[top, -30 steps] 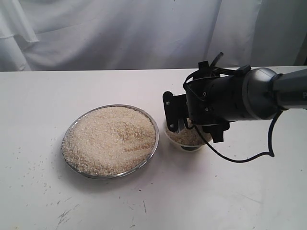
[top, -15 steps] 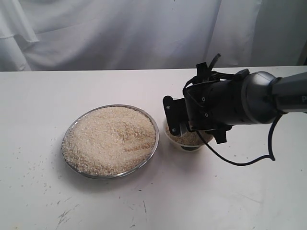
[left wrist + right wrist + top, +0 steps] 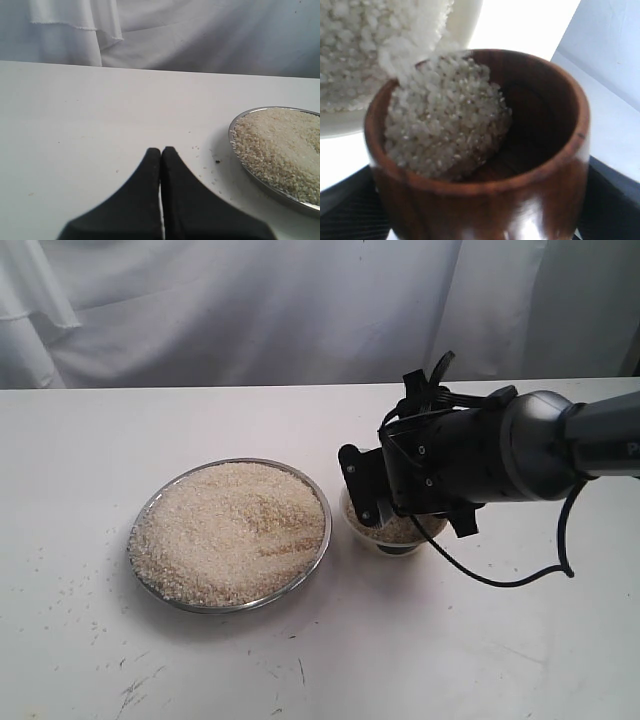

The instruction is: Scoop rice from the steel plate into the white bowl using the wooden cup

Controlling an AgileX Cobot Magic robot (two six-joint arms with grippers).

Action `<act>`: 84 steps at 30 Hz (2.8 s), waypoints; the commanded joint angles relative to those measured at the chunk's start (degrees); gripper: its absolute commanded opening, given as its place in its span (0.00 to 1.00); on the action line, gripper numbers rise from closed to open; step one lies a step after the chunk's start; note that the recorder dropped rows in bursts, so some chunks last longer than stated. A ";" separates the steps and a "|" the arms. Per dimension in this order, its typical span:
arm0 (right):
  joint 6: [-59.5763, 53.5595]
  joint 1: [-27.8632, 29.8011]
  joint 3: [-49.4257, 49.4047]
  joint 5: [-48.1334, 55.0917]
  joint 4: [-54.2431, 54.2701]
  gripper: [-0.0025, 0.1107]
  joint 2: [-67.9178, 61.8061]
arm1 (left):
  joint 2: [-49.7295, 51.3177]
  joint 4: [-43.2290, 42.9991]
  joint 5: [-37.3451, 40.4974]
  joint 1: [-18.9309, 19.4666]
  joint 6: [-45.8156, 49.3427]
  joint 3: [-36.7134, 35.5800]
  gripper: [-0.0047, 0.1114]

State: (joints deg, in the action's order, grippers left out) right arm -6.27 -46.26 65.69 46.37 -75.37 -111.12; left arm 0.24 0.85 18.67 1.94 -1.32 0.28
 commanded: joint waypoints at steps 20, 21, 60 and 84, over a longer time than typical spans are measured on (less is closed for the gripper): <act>-4.75 -0.74 -0.15 2.91 -3.30 0.02 0.42 | -0.24 0.06 -0.40 0.11 -0.03 -0.28 0.04; -5.01 -0.74 -0.15 2.91 -3.30 0.02 0.42 | -0.24 0.06 -0.40 0.11 -0.03 -0.28 0.04; -10.01 -2.32 -0.15 5.41 -11.03 0.02 0.40 | -0.24 0.06 -0.40 0.11 -0.03 -0.28 0.04; -12.33 -4.38 -1.19 9.40 -15.10 0.02 0.40 | -0.24 0.06 -0.40 0.11 -0.03 -0.28 0.04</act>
State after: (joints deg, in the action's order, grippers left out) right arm -18.03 -50.22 65.56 54.50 -87.98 -111.12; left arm 0.24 0.85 18.67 1.94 -1.32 0.28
